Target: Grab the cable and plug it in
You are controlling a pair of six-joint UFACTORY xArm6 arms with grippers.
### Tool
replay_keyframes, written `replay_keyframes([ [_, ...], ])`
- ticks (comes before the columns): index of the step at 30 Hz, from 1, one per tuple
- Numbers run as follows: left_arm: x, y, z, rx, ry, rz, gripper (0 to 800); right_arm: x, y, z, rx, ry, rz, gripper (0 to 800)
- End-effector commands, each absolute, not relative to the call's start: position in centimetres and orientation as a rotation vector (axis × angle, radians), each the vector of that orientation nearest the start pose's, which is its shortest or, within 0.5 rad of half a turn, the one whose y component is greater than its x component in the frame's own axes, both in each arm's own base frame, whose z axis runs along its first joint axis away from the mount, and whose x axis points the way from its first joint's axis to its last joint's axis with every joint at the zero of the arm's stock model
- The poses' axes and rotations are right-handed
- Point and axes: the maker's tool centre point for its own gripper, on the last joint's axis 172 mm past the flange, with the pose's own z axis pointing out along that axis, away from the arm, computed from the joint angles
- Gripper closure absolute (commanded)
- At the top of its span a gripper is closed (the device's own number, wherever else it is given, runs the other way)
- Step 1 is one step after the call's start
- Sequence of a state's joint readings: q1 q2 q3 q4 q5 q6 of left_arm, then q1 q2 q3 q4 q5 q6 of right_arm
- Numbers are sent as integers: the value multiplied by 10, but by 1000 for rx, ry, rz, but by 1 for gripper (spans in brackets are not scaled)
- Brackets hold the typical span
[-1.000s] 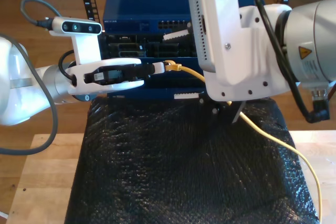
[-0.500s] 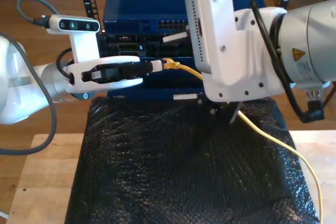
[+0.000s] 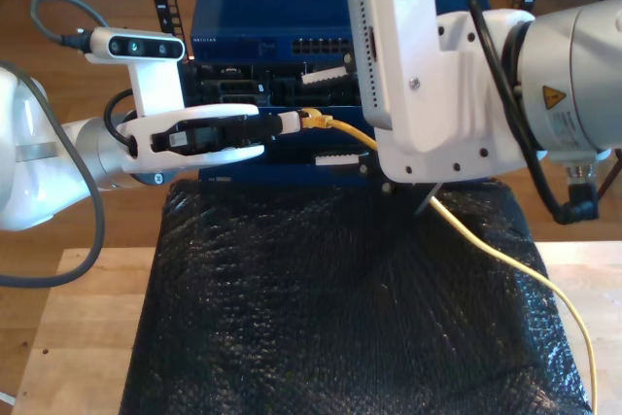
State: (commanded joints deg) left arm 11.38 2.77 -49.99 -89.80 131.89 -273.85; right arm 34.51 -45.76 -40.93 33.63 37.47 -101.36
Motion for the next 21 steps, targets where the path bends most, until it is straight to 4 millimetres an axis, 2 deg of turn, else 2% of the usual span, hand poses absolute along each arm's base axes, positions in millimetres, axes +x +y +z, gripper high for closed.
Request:
replay_keyframes([
  [10,324,-191,456,891,-667,462,778,326,293,461,1419,2360,1486,363],
  [13,324,-191,455,891,-666,461,778,327,292,463,1421,2347,1495,418],
  [21,324,-191,455,893,-666,457,778,329,292,462,1424,2342,1494,444],
])
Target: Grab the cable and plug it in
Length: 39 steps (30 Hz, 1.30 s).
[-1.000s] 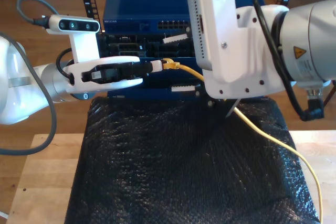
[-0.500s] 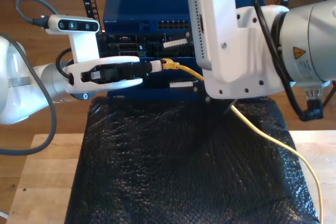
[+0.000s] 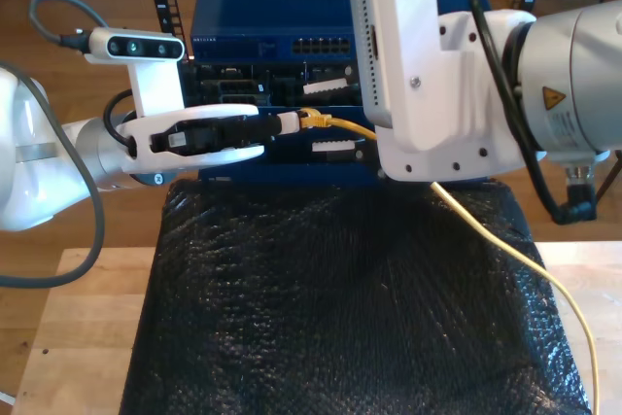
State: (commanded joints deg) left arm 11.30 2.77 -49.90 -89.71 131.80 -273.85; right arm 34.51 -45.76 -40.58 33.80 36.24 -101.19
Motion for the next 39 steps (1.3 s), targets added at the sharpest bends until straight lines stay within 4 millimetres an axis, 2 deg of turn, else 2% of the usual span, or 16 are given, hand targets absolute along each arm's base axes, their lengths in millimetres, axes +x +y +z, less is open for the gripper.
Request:
replay_keyframes([
  [18,324,-191,454,904,-640,416,775,328,291,463,1423,2339,1500,459],
  [39,323,-192,454,904,-642,415,771,326,292,461,1431,2344,1497,545],
])
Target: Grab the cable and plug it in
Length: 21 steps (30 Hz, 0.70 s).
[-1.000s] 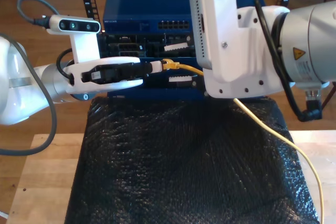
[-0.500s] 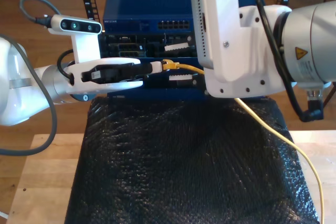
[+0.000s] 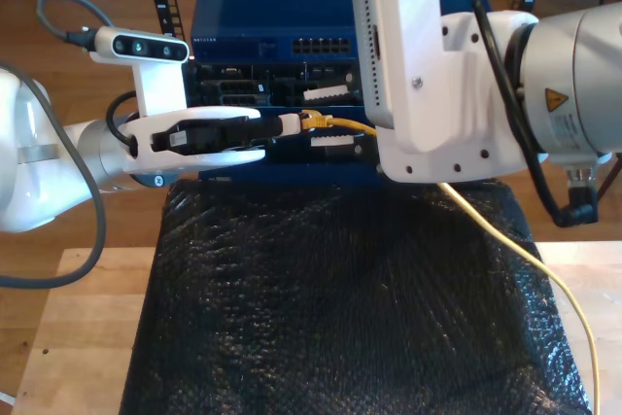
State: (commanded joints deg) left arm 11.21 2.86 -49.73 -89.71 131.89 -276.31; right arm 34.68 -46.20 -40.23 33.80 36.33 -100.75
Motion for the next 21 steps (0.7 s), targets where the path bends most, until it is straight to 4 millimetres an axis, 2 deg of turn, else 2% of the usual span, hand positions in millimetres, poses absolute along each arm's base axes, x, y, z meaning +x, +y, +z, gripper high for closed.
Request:
replay_keyframes([
  [21,324,-192,453,904,-637,412,771,326,292,462,1430,2341,1500,599],
])
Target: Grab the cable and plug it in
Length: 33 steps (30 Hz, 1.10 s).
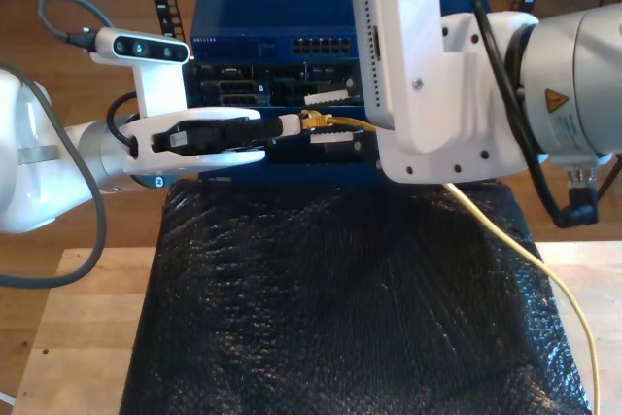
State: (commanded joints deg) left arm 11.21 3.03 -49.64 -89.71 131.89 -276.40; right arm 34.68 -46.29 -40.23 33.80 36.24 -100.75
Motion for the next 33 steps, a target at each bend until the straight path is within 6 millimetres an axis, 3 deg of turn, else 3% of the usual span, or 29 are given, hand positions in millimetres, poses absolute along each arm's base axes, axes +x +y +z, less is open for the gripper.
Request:
replay_keyframes([
  [12,324,-192,453,904,-637,412,771,326,292,457,1436,2347,1493,620],
  [16,324,-192,453,904,-637,412,762,325,292,455,1439,2349,1489,698],
  [22,322,-192,454,895,-639,410,632,324,294,456,1465,2348,1518,788],
  [25,325,-190,457,887,-632,423,598,323,295,456,1474,2348,1525,792],
  [31,325,-190,459,881,-633,430,425,323,295,455,1477,2349,1524,797],
  [33,326,-190,460,880,-632,432,402,323,295,456,1477,2348,1527,798],
])
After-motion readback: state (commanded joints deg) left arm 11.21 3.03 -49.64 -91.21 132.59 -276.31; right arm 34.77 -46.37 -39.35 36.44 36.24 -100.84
